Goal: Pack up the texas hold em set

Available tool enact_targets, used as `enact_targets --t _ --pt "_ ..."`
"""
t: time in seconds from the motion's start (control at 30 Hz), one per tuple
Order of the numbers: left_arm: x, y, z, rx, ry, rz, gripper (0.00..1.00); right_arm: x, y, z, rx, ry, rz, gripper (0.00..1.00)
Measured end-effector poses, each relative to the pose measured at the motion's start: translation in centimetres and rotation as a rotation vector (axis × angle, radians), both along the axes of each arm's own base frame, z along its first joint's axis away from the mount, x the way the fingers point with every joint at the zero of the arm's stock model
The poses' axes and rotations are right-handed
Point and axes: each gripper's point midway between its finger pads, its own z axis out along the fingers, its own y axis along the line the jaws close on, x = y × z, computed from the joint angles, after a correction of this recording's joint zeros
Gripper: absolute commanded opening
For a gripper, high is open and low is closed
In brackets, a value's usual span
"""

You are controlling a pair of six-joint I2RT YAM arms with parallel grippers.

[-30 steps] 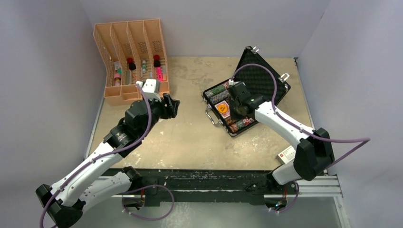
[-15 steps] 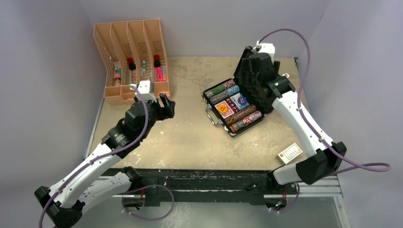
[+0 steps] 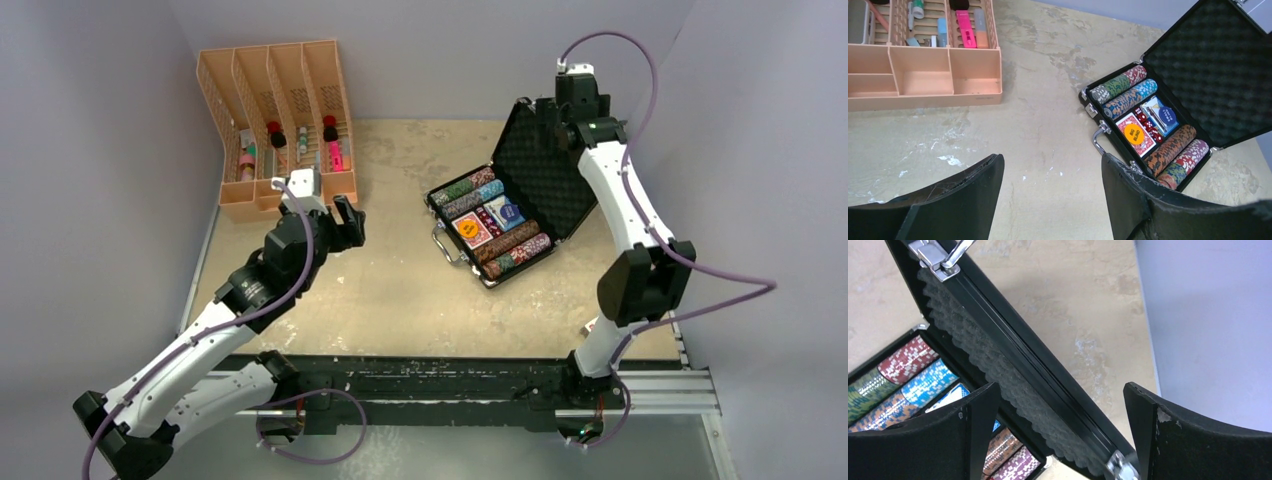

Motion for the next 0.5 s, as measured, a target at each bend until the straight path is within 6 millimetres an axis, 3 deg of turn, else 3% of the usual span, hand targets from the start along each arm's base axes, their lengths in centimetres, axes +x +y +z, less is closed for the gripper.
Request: enact_targets --t 0.13,0.23,0.37,0.5 --pt "0.0 -0.5 -0.3 -0.001 0.009 -0.024 0.71 1.4 0.4 -2.9 0.004 0.09 0.068 0.88" --pt "0.0 -0.7 -0.4 -0.003 0.011 -0.033 0.71 1.4 1.1 -4.8 0.012 0.155 0.123 0.79" --pt "0.0 -0.8 -0.5 -0.002 0.014 -0.037 0.71 1.1 2.1 -5.0 0.047 0.172 0.176 0.68" --pt "0.0 -1.0 -0.6 -0.002 0.016 -0.043 0.71 0.2 3.5 -4.8 0.096 0.177 0.225 0.67"
